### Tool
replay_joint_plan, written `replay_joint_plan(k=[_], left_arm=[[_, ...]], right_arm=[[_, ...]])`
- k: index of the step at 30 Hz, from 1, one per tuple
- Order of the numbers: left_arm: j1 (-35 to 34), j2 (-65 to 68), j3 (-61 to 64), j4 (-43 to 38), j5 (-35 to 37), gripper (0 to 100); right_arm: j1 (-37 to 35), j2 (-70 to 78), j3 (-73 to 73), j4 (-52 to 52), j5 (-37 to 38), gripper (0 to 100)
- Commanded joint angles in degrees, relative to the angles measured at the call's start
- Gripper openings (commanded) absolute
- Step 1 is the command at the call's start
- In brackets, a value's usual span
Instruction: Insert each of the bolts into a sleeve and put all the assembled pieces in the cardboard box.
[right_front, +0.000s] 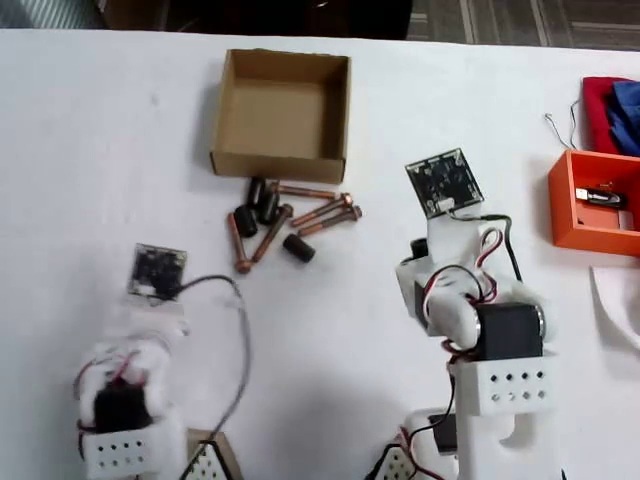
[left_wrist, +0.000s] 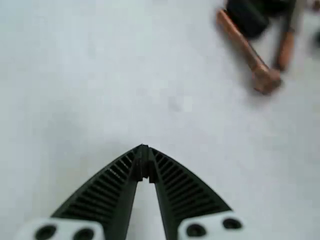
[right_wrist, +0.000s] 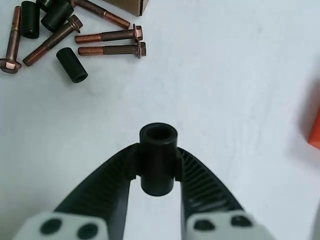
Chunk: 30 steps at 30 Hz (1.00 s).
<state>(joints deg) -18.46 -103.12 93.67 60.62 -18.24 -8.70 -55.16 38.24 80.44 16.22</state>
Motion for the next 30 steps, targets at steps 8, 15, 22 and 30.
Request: replay_joint_plan(k=[8, 15, 22, 30], left_arm=[[-17.8, -1.5, 1.8, -37.7, -22.3, 3], [-10.5, -1.3, -4.5, -31.6, 5.9, 21], [-0.3, -1.3, -7.6, -27.8, 6.1, 18], [0.4, 15.3, -28.8, -19.5, 6.3, 17]], right_arm=[[0.5, -1.4, -0.3, -1.3, 0.4, 2.0], [0.6, -1.4, -0.2, -1.3, 0.2, 2.0], [0.7, -1.4, -0.3, -1.3, 0.2, 2.0], [0.5, -1.4, -0.3, -1.3, 0.1, 2.0]])
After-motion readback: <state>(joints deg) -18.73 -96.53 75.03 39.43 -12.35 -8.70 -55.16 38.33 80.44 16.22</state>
